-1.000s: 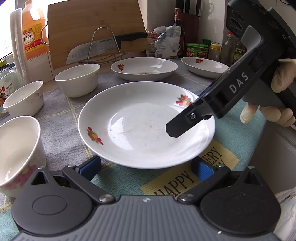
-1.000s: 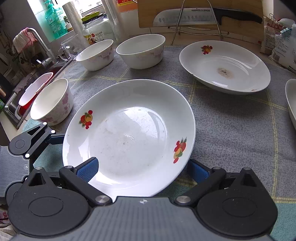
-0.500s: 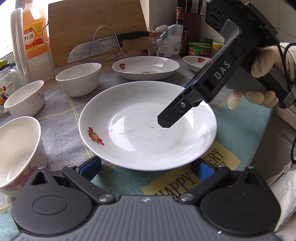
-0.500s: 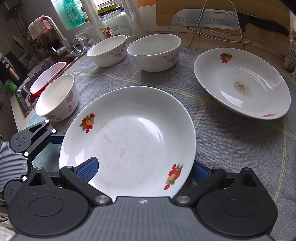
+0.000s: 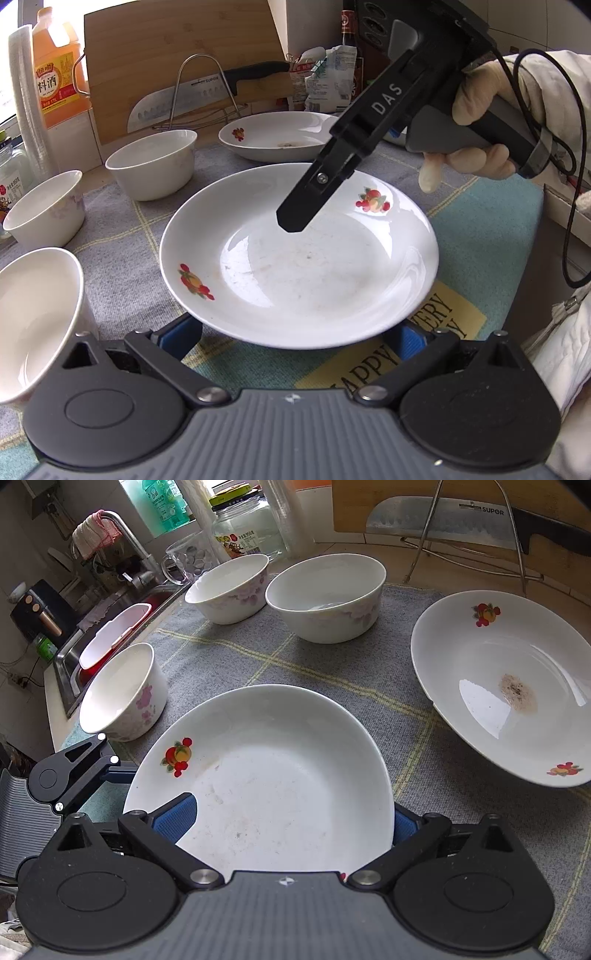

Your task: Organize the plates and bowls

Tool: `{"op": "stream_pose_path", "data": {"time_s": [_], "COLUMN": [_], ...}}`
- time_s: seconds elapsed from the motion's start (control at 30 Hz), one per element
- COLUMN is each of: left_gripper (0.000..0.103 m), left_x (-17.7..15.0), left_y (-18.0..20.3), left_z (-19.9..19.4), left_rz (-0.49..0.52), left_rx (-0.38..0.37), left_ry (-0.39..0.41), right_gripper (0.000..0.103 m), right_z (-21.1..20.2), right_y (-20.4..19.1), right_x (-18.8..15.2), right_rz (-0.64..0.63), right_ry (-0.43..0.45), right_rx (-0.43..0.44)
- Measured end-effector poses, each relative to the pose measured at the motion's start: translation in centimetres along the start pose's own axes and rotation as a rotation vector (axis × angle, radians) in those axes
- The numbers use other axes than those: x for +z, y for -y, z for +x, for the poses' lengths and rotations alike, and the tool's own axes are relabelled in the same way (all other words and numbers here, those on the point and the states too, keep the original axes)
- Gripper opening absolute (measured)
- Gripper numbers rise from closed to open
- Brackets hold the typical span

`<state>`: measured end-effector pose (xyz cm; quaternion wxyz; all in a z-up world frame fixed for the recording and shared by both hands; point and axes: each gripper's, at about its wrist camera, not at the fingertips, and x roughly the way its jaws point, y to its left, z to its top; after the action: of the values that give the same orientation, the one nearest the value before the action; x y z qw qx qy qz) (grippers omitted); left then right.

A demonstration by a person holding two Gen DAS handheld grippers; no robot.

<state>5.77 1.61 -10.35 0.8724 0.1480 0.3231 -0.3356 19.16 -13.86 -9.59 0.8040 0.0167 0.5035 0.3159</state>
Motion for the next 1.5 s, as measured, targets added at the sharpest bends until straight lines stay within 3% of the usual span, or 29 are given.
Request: {"op": "stream_pose_path", "data": {"time_s": [0.83, 1.5], "left_gripper": [0.103, 0.102], "left_x": [0.2, 0.7], "left_y": [-0.2, -0.1], "left_z": [0.5, 0.5], "left_rz": [0.04, 0.046], "left_rx": [-0.026, -0.04], "left_ry": [-0.009, -0.025], "right_gripper": [0.103, 0.103], "right_z": [0.7, 0.3], "right_y": [1.0, 0.7], "right_x": [2.9, 2.8], "right_rz": [-0.017, -0.017], "right_ry": [-0.183, -0.186], "right_rx": [0.11, 0.099]}}
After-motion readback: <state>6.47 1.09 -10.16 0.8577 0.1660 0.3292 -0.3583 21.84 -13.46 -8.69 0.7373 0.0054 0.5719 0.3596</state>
